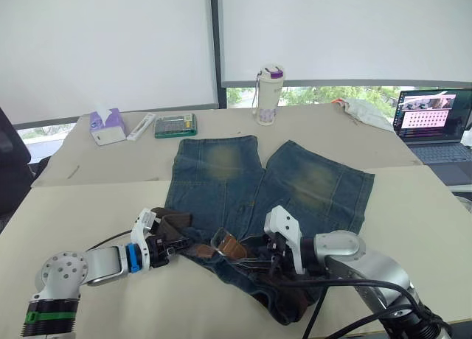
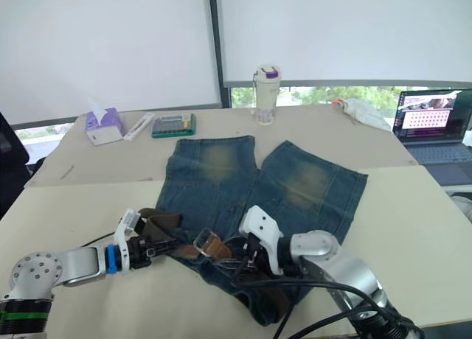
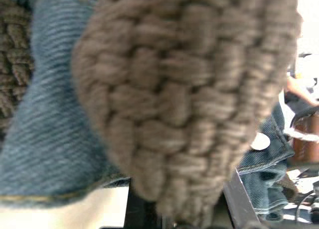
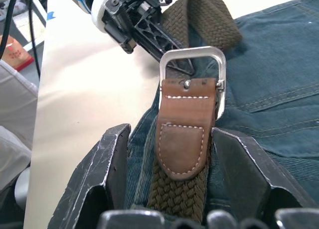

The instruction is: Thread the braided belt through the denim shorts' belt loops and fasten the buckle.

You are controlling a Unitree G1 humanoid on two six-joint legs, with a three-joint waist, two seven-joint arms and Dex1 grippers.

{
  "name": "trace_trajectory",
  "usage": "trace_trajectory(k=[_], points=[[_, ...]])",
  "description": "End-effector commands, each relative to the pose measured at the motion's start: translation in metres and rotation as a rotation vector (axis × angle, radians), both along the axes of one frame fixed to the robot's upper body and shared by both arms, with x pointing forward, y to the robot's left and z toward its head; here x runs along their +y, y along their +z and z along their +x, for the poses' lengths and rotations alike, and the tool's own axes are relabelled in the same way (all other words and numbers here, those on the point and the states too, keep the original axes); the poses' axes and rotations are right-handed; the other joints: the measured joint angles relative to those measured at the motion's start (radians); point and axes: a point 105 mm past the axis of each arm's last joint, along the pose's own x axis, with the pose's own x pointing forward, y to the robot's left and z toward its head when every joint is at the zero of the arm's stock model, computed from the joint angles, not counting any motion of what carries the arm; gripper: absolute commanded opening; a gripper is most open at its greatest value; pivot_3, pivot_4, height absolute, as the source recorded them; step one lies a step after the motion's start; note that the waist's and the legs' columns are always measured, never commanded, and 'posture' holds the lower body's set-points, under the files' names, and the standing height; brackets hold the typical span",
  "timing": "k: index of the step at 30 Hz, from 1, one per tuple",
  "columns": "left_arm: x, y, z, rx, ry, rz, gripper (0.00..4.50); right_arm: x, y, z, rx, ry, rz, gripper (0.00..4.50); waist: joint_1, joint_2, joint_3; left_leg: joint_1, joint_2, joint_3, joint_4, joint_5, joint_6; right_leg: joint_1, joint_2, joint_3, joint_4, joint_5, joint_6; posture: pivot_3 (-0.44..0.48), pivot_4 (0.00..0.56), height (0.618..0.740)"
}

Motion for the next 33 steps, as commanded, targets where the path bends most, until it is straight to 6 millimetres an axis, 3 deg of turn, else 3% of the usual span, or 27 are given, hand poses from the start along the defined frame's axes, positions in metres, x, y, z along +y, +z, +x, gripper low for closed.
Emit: trace_trajectory(k=[1, 6, 9, 17, 25, 33], points=[[-0.012, -0.007, -0.004, -0.035, -0.081, 0.115, 0.0, -0.004, -0.017, 0.003, -0.044, -0.022, -0.11, 2.89, 0.0, 0.0, 0.0, 0.0, 0.0, 0.0, 0.0, 0.0, 0.0, 0.0, 0.0, 0.0, 0.0, 0.0, 0.0, 0.0, 0.15, 0.74], [0.004, 0.014, 0.009, -0.237, -0.132, 0.254, 0.0, -0.008, -0.018, 0.003, -0.05, -0.031, -0.116, 2.89, -0.002, 0.0, 0.0, 0.0, 0.0, 0.001, 0.0, 0.004, -0.007, 0.001, 0.0, 0.0, 0.0, 0.0, 0.0, 0.0, 0.15, 0.74], [0.01, 0.026, 0.012, -0.292, -0.138, 0.247, 0.0, -0.01, -0.023, 0.002, -0.05, -0.034, -0.128, 2.89, -0.007, 0.0, 0.0, 0.0, 0.001, 0.001, 0.0, 0.004, -0.007, 0.0, 0.003, 0.0, -0.001, 0.0, 0.0, 0.0, 0.15, 0.74], [-0.013, 0.019, 0.004, -0.356, -0.234, 0.312, 0.0, -0.009, -0.023, 0.006, -0.061, -0.05, -0.12, 2.89, -0.011, 0.0, 0.0, -0.001, 0.002, 0.001, 0.0, 0.001, -0.001, 0.0, 0.003, 0.0, -0.001, 0.0, 0.0, 0.0, 0.15, 0.74], [0.008, 0.047, 0.024, -0.581, -0.175, 0.413, 0.0, -0.015, -0.024, 0.005, -0.057, -0.067, -0.122, 2.89, -0.008, 0.0, 0.0, -0.001, 0.002, 0.001, 0.0, 0.001, -0.001, 0.0, 0.003, -0.001, -0.001, 0.0, 0.0, 0.0, 0.15, 0.74], [0.004, 0.042, 0.016, -0.634, -0.295, 0.5, 0.0, -0.013, -0.023, 0.007, -0.067, -0.062, -0.12, 2.89, -0.011, 0.0, 0.0, -0.001, 0.002, 0.001, 0.0, 0.0, -0.001, 0.0, 0.003, -0.001, -0.001, 0.0, 0.0, 0.0, 0.15, 0.74]])
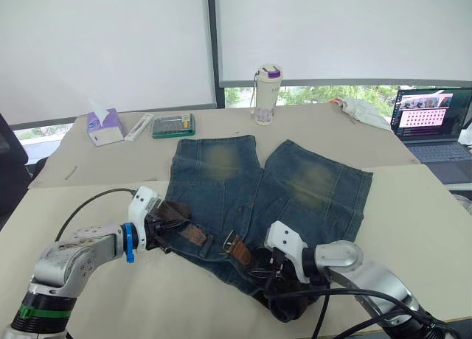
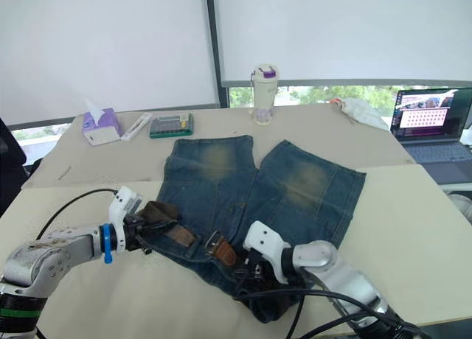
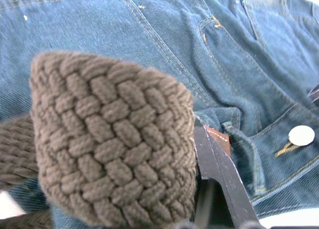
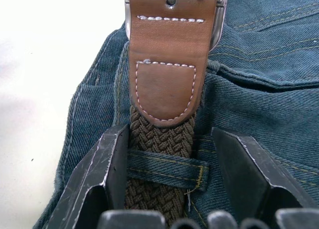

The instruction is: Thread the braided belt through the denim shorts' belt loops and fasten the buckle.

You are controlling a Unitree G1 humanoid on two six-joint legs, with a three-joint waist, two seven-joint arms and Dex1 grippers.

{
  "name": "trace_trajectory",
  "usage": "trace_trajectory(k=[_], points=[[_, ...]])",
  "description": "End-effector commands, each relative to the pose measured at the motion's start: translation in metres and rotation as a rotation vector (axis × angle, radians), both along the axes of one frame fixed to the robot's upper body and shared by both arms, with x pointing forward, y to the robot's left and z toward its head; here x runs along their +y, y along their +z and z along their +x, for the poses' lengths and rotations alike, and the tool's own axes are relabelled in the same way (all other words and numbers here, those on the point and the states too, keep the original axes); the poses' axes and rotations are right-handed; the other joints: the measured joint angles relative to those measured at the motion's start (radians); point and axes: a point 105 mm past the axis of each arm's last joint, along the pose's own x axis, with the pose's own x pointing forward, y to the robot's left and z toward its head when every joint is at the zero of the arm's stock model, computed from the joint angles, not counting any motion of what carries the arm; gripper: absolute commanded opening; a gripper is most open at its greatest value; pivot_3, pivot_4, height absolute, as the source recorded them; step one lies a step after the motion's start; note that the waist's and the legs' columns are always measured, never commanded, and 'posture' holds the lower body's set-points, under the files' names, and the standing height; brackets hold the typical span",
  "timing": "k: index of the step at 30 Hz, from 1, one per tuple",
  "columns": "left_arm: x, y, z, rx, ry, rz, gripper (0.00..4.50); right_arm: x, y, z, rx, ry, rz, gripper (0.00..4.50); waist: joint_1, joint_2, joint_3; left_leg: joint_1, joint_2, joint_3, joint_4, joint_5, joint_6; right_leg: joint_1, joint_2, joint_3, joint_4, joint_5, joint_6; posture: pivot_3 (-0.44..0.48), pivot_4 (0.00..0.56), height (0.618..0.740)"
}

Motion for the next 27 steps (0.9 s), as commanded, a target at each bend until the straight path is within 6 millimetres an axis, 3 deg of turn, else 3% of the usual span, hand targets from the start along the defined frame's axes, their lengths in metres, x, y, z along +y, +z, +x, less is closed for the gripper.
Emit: trace_trajectory(k=[1, 5, 10, 15, 17, 21, 23, 25, 27], points=[[-0.003, 0.004, -0.005, -0.034, -0.054, 0.041, 0.0, 0.002, 0.008, 0.003, -0.045, 0.008, 0.022, 2.89, -0.001, 0.0, 0.0, 0.0, 0.0, 0.0, 0.0, 0.0, 0.0, 0.0, 0.0, 0.0, 0.0, 0.0, 0.0, 0.0, 0.15, 0.74], [-0.011, -0.003, -0.017, 0.03, -0.098, 0.014, 0.0, 0.003, 0.008, 0.002, -0.049, 0.012, 0.029, 2.89, -0.004, 0.0, 0.0, 0.0, 0.001, 0.0, 0.0, 0.0, 0.0, 0.0, 0.0, 0.0, 0.0, 0.0, 0.0, 0.0, 0.15, 0.74], [-0.032, -0.017, -0.023, 0.268, -0.026, -0.23, 0.0, 0.005, 0.009, 0.001, -0.064, 0.019, 0.037, 2.89, -0.002, 0.0, 0.0, 0.0, 0.0, 0.0, 0.0, -0.001, 0.001, 0.001, 0.0, 0.0, 0.0, 0.0, 0.0, 0.0, 0.15, 0.74], [-0.05, -0.031, -0.025, 0.454, 0.026, -0.359, 0.0, 0.002, 0.009, 0.001, -0.08, 0.012, 0.037, 2.89, 0.003, 0.0, 0.0, 0.0, 0.0, -0.001, 0.001, -0.001, 0.001, 0.001, 0.0, -0.001, 0.001, 0.0, 0.001, 0.0, 0.15, 0.74], [-0.053, -0.035, -0.024, 0.5, 0.051, -0.389, 0.0, 0.0, 0.008, 0.002, -0.087, 0.006, 0.03, 2.89, 0.006, 0.0, 0.0, 0.001, -0.001, -0.001, 0.001, -0.001, 0.001, 0.001, -0.001, 0.0, 0.001, 0.0, 0.001, 0.0, 0.15, 0.74], [-0.047, -0.031, -0.01, 0.603, 0.169, -0.672, 0.0, -0.009, 0.004, 0.0, -0.084, -0.026, 0.007, 2.89, 0.013, 0.001, -0.001, 0.001, -0.001, -0.001, 0.002, -0.001, 0.001, 0.003, -0.002, 0.0, 0.001, 0.0, 0.001, 0.0, 0.15, 0.74], [-0.046, -0.03, -0.012, 0.647, 0.182, -0.764, 0.0, -0.014, 0.006, -0.001, -0.074, -0.052, 0.023, 2.89, 0.014, 0.0, -0.002, 0.001, -0.002, -0.001, 0.002, 0.0, 0.001, 0.003, -0.002, -0.001, 0.001, 0.0, 0.001, 0.0, 0.15, 0.74], [-0.048, -0.031, -0.016, 0.672, 0.188, -0.773, 0.0, -0.017, 0.008, -0.003, -0.064, -0.067, 0.04, 2.89, 0.01, 0.0, -0.002, 0.001, -0.001, -0.001, 0.003, 0.0, 0.001, 0.003, -0.002, 0.0, 0.001, 0.0, 0.001, 0.0, 0.15, 0.74], [-0.063, -0.036, -0.032, 0.676, 0.112, -0.619, 0.0, -0.018, 0.012, -0.002, -0.067, -0.083, 0.054, 2.89, 0.009, 0.0, -0.003, 0.001, -0.002, -0.001, 0.003, 0.0, 0.0, 0.003, -0.002, 0.001, 0.001, 0.0, 0.001, 0.0, 0.15, 0.74]])
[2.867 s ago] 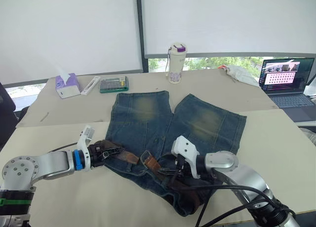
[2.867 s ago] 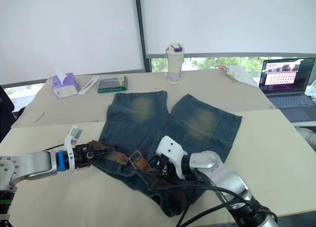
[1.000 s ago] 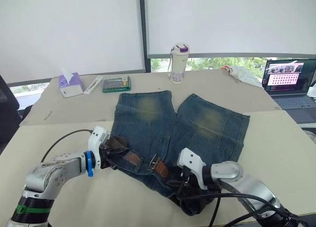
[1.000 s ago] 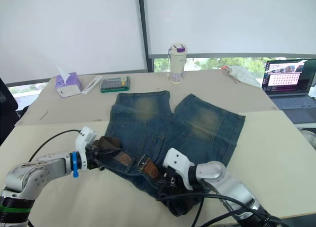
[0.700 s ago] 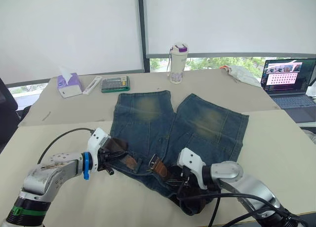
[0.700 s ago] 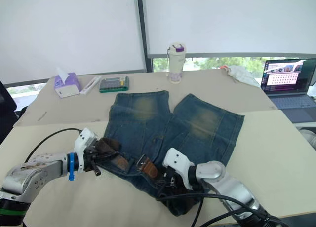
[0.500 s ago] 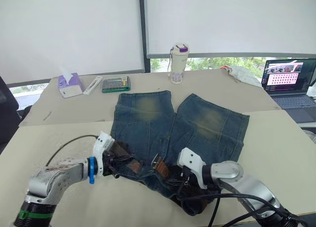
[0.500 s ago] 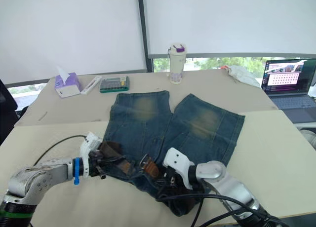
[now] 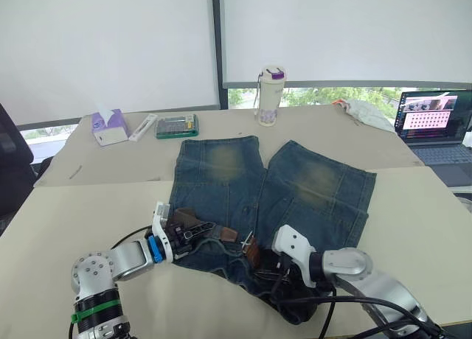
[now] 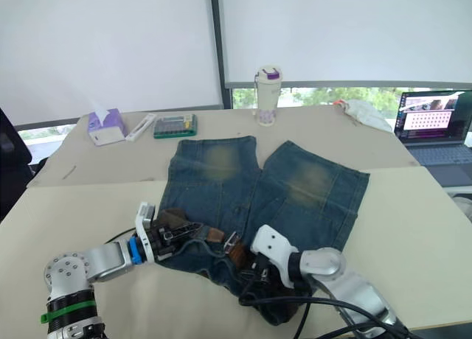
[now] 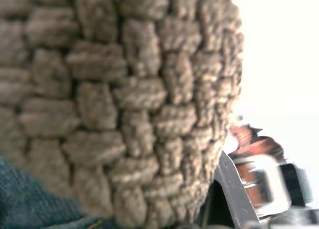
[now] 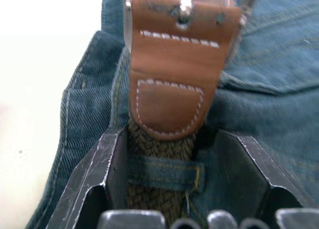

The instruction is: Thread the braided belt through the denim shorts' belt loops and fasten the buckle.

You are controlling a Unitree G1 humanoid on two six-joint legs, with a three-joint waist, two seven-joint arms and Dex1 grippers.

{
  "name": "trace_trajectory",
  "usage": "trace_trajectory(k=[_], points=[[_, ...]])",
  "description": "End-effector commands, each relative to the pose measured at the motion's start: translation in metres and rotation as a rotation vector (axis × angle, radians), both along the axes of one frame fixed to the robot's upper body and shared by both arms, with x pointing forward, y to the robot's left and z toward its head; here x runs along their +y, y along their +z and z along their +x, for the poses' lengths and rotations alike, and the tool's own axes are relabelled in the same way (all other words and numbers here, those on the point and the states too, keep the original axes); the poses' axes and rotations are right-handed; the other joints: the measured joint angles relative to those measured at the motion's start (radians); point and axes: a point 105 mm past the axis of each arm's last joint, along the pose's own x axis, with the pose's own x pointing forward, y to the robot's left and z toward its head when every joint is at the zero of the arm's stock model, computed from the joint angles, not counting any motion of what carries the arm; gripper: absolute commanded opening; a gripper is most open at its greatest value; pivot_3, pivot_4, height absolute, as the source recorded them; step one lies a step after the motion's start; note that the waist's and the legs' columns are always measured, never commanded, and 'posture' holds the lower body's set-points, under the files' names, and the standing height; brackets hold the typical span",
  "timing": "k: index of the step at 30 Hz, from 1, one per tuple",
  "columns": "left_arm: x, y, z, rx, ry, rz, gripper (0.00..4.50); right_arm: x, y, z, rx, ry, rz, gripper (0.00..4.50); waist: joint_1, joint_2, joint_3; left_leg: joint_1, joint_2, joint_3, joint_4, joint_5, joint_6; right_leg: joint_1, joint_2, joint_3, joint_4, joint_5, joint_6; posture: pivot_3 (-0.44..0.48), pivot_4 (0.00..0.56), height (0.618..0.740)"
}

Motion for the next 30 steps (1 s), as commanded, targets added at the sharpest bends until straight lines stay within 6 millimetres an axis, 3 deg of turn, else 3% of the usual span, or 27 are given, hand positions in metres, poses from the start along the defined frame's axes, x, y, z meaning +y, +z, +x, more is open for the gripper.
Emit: trace_trajectory(k=[1, 6, 8, 10, 13, 16, 18, 20, 22, 24, 26, 30], points=[[-0.027, -0.012, -0.026, 0.03, -0.173, 0.105, 0.0, -0.001, 0.015, 0.001, -0.042, -0.012, 0.03, 2.89, -0.001, 0.0, 0.0, 0.0, 0.0, 0.0, 0.0, 0.0, -0.001, 0.0, 0.0, 0.0, 0.0, 0.0, 0.0, 0.0, 0.15, 0.74], [-0.043, -0.007, -0.03, -0.003, -0.24, 0.108, 0.0, 0.005, 0.014, -0.003, -0.042, 0.011, 0.039, 2.89, 0.003, 0.0, 0.0, 0.0, 0.0, 0.0, 0.0, 0.003, -0.006, 0.001, 0.0, 0.0, 0.0, 0.0, 0.0, 0.0, 0.15, 0.74], [-0.044, -0.007, -0.028, 0.006, -0.229, 0.091, 0.0, 0.002, 0.023, 0.001, -0.054, -0.006, 0.066, 2.89, 0.002, 0.0, 0.0, 0.0, 0.0, 0.001, 0.0, 0.003, -0.006, 0.001, 0.0, 0.001, 0.0, 0.0, 0.0, 0.0, 0.15, 0.74], [-0.044, -0.008, -0.027, 0.013, -0.226, 0.087, 0.0, -0.004, 0.037, 0.005, -0.065, -0.029, 0.112, 2.89, 0.004, 0.0, 0.0, 0.0, 0.0, 0.001, 0.0, 0.003, -0.006, 0.001, 0.0, 0.0, 0.0, 0.0, 0.0, 0.0, 0.15, 0.74], [-0.043, -0.011, -0.024, 0.032, -0.192, 0.066, 0.0, -0.01, 0.073, 0.015, -0.128, -0.047, 0.206, 2.89, 0.005, 0.0, 0.0, 0.0, -0.001, 0.001, 0.0, 0.003, -0.005, 0.001, -0.001, 0.0, -0.001, 0.0, 0.0, 0.0, 0.15, 0.74], [-0.044, -0.011, -0.024, 0.037, -0.184, 0.057, 0.0, 0.01, 0.114, 0.018, -0.222, 0.012, 0.321, 2.89, 0.001, 0.0, 0.0, 0.001, -0.001, 0.0, 0.0, 0.0, 0.0, 0.004, -0.001, 0.0, -0.001, 0.0, 0.0, 0.0, 0.15, 0.74], [-0.044, -0.012, -0.022, 0.042, -0.177, 0.056, 0.0, 0.026, 0.124, 0.02, -0.244, 0.043, 0.347, 2.89, 0.004, 0.001, -0.001, 0.002, 0.0, 0.0, -0.001, 0.0, 0.0, 0.004, 0.0, -0.001, -0.001, 0.0, 0.0, 0.0, 0.15, 0.74], [-0.045, -0.012, -0.021, 0.043, -0.173, 0.057, 0.0, 0.041, 0.115, 0.028, -0.232, 0.049, 0.298, 2.89, 0.006, 0.002, -0.001, 0.002, 0.0, -0.002, -0.001, 0.001, -0.002, 0.005, 0.0, -0.002, -0.002, 0.0, 0.001, 0.0, 0.15, 0.74], [-0.045, -0.012, -0.02, 0.042, -0.172, 0.06, 0.0, 0.045, 0.085, 0.037, -0.215, 0.057, 0.159, 2.89, 0.007, 0.001, -0.001, 0.002, -0.001, -0.002, 0.0, 0.003, -0.006, 0.005, -0.001, -0.003, -0.002, 0.0, 0.001, 0.0, 0.15, 0.74], [-0.046, -0.012, -0.019, 0.04, -0.169, 0.062, 0.0, 0.038, 0.057, 0.042, -0.219, 0.072, 0.003, 2.89, 0.011, 0.001, -0.001, 0.002, -0.004, -0.002, 0.0, 0.003, -0.005, 0.006, -0.004, -0.004, -0.002, -0.001, 0.001, 0.0, 0.15, 0.74], [-0.046, -0.011, -0.018, 0.037, -0.165, 0.063, 0.0, 0.029, 0.049, 0.043, -0.222, 0.08, -0.048, 2.89, 0.011, 0.001, -0.001, 0.002, -0.008, -0.002, 0.0, 0.004, -0.004, 0.006, -0.008, -0.005, -0.002, -0.002, 0.003, 0.0, 0.15, 0.74], [-0.042, -0.011, -0.016, 0.035, -0.144, 0.065, 0.0, 0.011, 0.055, 0.028, -0.166, 0.079, -0.019, 2.89, 0.011, 0.001, -0.001, 0.001, -0.009, -0.002, 0.0, 0.004, -0.003, 0.006, -0.01, -0.004, -0.001, -0.002, 0.004, 0.0, 0.15, 0.74]])
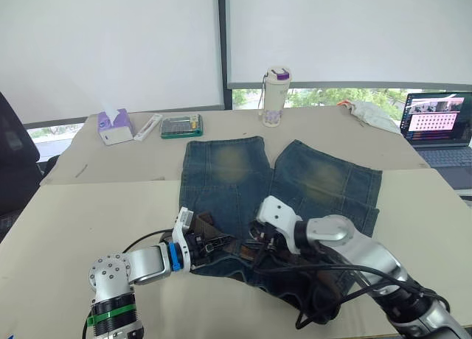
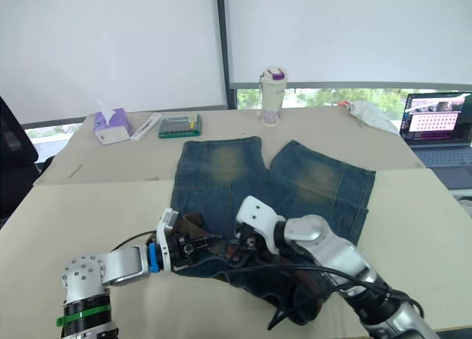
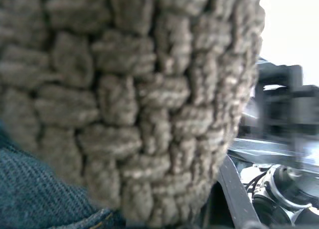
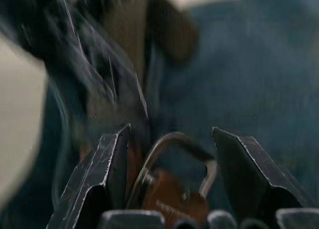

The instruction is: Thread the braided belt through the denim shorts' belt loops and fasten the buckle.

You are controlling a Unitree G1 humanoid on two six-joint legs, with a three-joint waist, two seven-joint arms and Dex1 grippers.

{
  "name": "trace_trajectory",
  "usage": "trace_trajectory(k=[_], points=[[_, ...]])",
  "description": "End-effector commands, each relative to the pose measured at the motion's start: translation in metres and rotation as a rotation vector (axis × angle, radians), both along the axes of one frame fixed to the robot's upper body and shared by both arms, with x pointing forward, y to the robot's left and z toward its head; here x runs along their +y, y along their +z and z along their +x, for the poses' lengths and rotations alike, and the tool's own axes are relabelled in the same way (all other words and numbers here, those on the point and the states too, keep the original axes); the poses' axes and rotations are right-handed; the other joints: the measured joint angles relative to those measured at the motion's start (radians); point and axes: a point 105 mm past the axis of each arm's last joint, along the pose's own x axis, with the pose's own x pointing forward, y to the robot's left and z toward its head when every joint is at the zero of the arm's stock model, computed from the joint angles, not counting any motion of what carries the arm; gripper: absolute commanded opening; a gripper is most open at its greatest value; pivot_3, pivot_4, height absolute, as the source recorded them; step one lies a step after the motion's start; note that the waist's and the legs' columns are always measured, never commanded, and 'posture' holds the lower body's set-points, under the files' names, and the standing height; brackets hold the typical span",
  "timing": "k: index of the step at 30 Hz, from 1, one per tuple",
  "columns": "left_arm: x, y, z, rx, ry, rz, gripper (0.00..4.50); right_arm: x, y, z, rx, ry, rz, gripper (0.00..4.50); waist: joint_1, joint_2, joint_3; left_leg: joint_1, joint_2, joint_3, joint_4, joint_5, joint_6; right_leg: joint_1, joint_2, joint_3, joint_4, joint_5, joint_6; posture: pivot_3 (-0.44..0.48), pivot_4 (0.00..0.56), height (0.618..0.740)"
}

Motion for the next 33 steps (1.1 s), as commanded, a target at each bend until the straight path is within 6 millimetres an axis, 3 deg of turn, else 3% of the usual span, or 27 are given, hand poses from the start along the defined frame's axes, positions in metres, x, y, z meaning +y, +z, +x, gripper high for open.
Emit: trace_trajectory(k=[1, 6, 11, 18, 23, 33], points=[[-0.003, -0.006, -0.002, 0.031, -0.006, -0.008, 0.0, -0.008, 0.016, -0.013, -0.037, 0.043, 0.02, 2.89, 0.001, 0.0, 0.0, 0.0, 0.0, 0.0, 0.0, 0.0, 0.0, 0.0, 0.0, 0.0, 0.0, 0.0, 0.0, 0.0, 0.15, 0.74], [-0.004, -0.007, -0.002, 0.036, -0.001, -0.014, 0.0, -0.019, 0.016, -0.017, -0.018, 0.009, 0.034, 2.89, -0.004, -0.001, 0.001, 0.002, 0.001, -0.001, 0.0, -0.001, 0.002, 0.006, 0.0, -0.002, -0.001, -0.002, 0.003, 0.0, 0.15, 0.74], [-0.005, -0.006, -0.001, 0.047, 0.0, -0.047, 0.0, 0.0, 0.023, -0.016, -0.086, 0.064, 0.076, 2.89, -0.004, -0.002, 0.001, 0.003, 0.001, -0.002, 0.0, -0.001, 0.001, 0.006, 0.0, -0.002, -0.001, -0.002, 0.003, 0.0, 0.15, 0.74], [-0.01, 0.003, 0.006, 0.071, 0.006, -0.153, 0.0, 0.015, 0.005, -0.011, -0.216, 0.234, -0.09, 2.89, 0.002, -0.001, 0.001, 0.002, -0.001, -0.005, 0.001, 0.0, 0.0, 0.006, -0.003, -0.005, -0.001, -0.002, 0.004, 0.0, 0.15, 0.74], [-0.011, 0.005, 0.006, 0.077, -0.008, -0.157, 0.0, 0.005, -0.012, -0.001, -0.272, 0.238, -0.222, 2.89, 0.002, -0.001, 0.001, 0.002, -0.002, -0.007, 0.001, 0.0, 0.0, 0.006, -0.003, -0.006, -0.001, -0.002, 0.004, 0.0, 0.15, 0.74], [-0.013, 0.007, 0.007, 0.093, -0.007, -0.172, 0.0, 0.02, 0.014, 0.009, -0.365, 0.189, -0.084, 2.89, -0.004, -0.003, 0.002, 0.001, -0.002, -0.009, 0.001, 0.001, -0.001, 0.006, -0.002, -0.006, 0.0, -0.002, 0.004, 0.0, 0.15, 0.74]])
